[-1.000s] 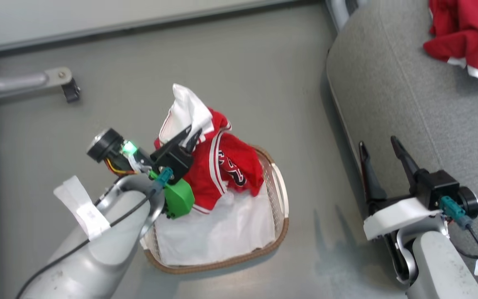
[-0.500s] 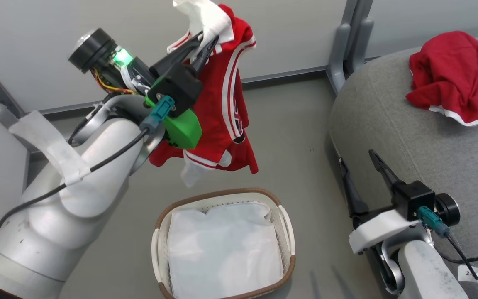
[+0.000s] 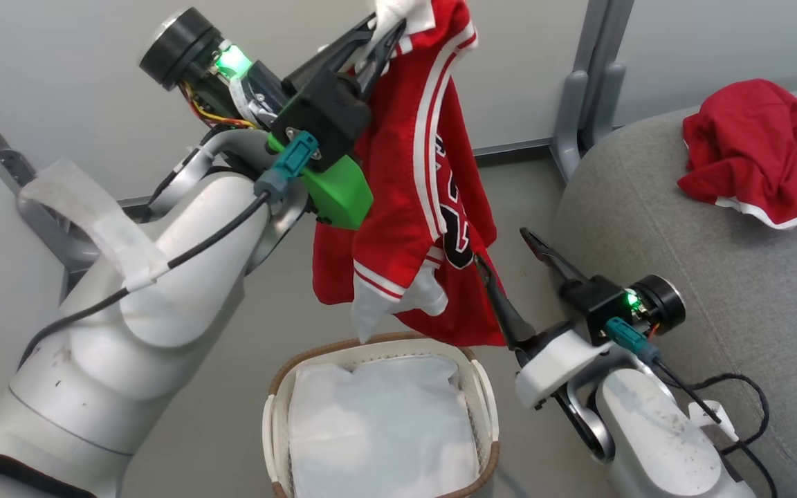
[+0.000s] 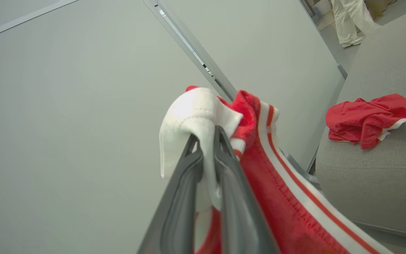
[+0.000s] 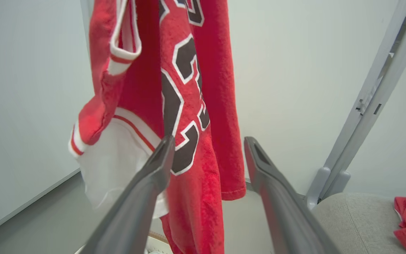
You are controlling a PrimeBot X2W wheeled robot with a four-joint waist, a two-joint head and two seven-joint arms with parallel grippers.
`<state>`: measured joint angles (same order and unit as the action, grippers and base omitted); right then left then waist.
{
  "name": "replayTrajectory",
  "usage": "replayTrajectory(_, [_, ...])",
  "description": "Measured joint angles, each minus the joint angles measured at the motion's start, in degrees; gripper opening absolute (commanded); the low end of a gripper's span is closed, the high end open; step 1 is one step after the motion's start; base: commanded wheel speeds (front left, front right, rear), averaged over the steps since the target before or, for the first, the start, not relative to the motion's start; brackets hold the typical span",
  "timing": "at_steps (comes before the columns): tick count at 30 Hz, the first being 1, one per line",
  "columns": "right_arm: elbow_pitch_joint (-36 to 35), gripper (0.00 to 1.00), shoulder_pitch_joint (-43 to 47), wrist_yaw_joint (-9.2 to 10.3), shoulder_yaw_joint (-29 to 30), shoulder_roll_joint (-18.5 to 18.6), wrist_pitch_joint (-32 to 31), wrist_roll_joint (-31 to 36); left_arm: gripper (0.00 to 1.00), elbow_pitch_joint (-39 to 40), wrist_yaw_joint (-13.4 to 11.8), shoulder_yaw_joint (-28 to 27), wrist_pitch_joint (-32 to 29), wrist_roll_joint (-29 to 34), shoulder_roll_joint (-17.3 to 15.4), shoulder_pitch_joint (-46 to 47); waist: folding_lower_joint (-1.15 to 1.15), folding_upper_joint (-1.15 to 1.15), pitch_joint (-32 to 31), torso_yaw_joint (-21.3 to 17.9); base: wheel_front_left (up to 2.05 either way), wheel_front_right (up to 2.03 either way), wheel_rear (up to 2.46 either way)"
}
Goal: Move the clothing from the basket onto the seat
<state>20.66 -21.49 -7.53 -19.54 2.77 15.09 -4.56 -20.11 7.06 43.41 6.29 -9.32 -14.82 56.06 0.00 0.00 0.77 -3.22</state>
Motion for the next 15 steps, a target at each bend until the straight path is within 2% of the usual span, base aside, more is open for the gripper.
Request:
replayTrajectory(7, [5.88,1.00,-5.94,0.00,-2.96,0.00,0.00,0.03,0.00,2.67,0.05,3.25,0.11,-0.63,1.68,0.03,0.00,0.00,-0.49,2.35,0.00,0.00,0.00])
replayTrajectory(14, [12.03,1.00,-10.00,0.00,-3.27,-0.01,0.00,-1.30,0.00,5.33,0.10,5.44,0.34,-1.31,2.69,0.05,0.00,0.00,-0.83,5.13,0.00,0.00,0.00])
replayTrajectory(15, [12.63,0.98,-10.27,0.00,-3.12,0.00,0.00,-1.52,0.00,5.46,0.18,5.47,0.42,-1.45,2.71,0.04,0.00,0.00,-0.85,5.43,0.00,0.00,0.00])
